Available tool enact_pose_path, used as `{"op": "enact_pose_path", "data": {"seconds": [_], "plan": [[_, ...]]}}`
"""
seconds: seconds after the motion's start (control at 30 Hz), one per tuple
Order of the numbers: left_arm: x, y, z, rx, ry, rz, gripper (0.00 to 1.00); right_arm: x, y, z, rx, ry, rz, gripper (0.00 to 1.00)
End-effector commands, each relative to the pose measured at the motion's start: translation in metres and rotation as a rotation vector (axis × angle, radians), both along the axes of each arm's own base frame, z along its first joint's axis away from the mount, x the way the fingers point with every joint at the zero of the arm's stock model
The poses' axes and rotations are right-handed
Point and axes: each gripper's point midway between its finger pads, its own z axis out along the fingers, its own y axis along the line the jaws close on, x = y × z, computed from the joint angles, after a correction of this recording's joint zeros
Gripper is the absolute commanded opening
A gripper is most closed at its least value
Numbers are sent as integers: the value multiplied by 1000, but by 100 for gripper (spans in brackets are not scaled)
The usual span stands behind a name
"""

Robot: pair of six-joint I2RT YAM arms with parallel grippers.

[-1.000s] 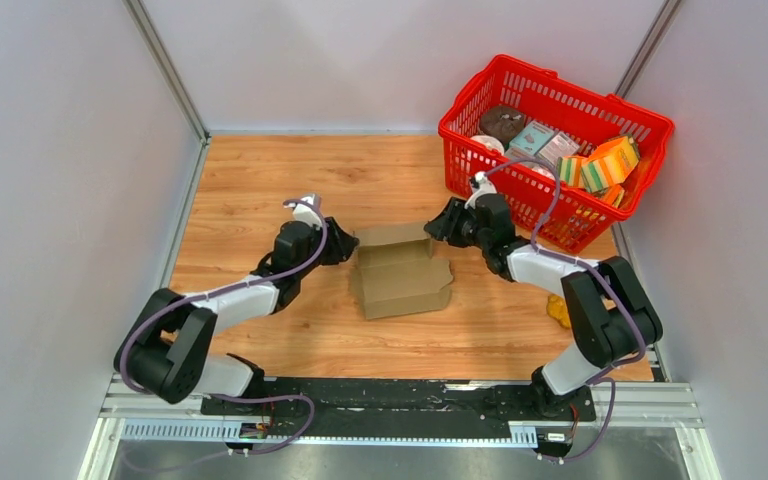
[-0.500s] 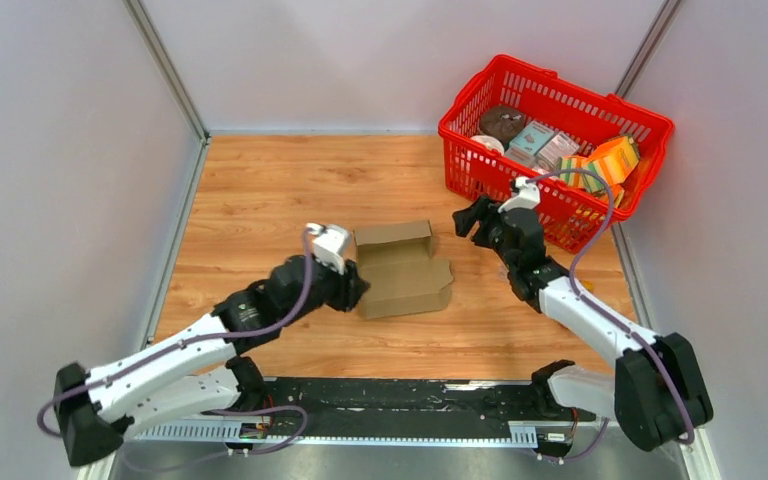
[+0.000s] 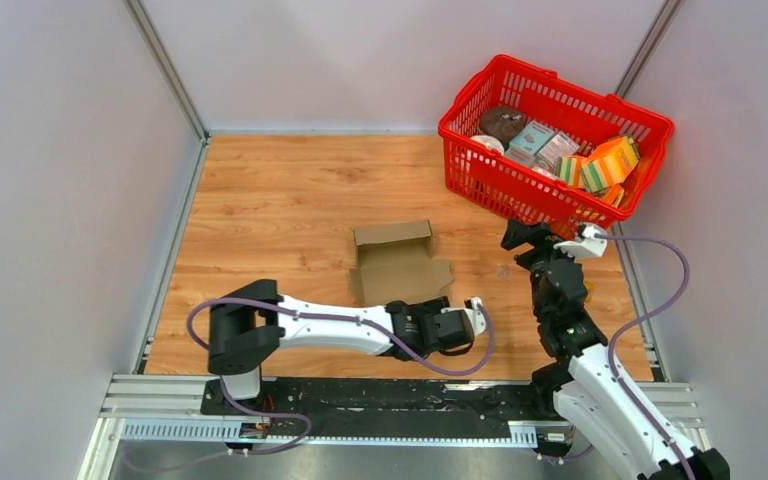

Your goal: Fold the paper box

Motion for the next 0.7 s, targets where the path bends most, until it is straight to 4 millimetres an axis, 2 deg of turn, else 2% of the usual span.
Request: {"op": "enact_pose_path", "data": {"seconds": [0.0, 0.03, 0.1, 0.27, 0.37, 0.43, 0.47, 0.67], "plan": [[13, -1, -3, 199, -72, -103, 50, -9, -28, 12, 35, -84, -130, 83], [12, -6, -4, 203, -65, -111, 51, -12, -31, 15, 40, -99, -140, 84], [9, -6, -18, 262, -33, -137, 53, -13, -33, 15, 44, -102, -147, 84], [17, -6, -38, 362, -63, -123, 56, -13, -33, 15, 49, -107, -144, 84], [24, -7, -39, 384, -105, -105, 56, -13, -33, 14, 54, -108, -141, 84], [28, -5, -42, 419, -128, -103, 53, -13, -33, 13, 55, -107, -144, 84], [30, -3, -50, 451, -133, -100, 52, -13, -33, 12, 54, -105, -142, 84], [47, 1, -55, 544, -246, -79, 44, -13, -33, 10, 62, -108, -144, 85]]}}
